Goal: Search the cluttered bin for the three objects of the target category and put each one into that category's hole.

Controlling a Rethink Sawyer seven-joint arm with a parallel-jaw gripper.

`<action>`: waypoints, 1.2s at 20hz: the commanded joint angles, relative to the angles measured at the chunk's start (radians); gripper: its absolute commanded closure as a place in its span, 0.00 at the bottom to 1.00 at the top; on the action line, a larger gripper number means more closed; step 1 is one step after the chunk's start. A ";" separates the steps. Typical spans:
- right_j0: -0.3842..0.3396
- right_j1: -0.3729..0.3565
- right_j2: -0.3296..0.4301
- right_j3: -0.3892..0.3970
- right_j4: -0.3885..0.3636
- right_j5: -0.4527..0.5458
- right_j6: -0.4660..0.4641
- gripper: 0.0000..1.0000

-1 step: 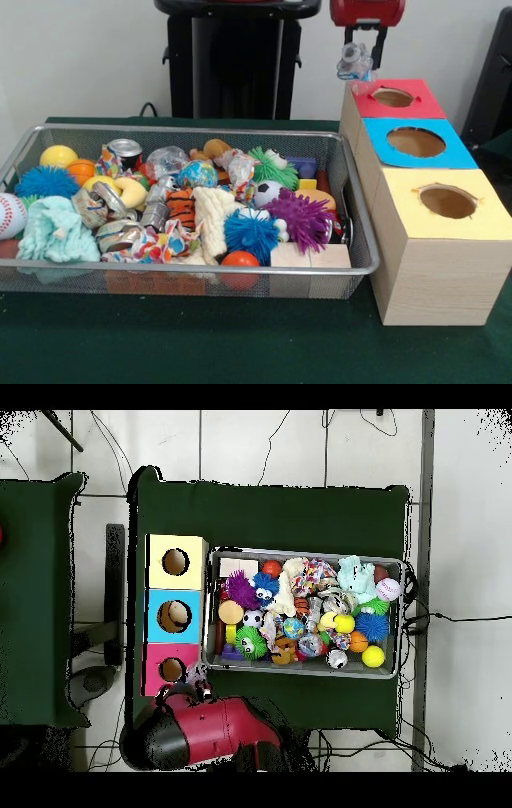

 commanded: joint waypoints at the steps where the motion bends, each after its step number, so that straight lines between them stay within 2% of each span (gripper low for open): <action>1: 0.019 0.140 -0.004 -0.020 0.042 -0.135 0.207 1.00; 5: 0.070 0.138 -0.018 -0.037 0.072 -0.127 0.230 1.00; 10: 0.109 0.144 0.016 -0.042 0.138 -0.128 0.245 1.00; 15: 0.189 0.138 -0.035 -0.065 0.181 -0.097 0.250 1.00; 18: 0.218 0.123 -0.044 -0.084 0.208 -0.062 0.239 1.00; 21: 0.273 0.074 -0.099 -0.126 0.226 0.032 0.238 1.00; 24: 0.264 0.042 -0.113 -0.166 0.224 0.110 0.193 1.00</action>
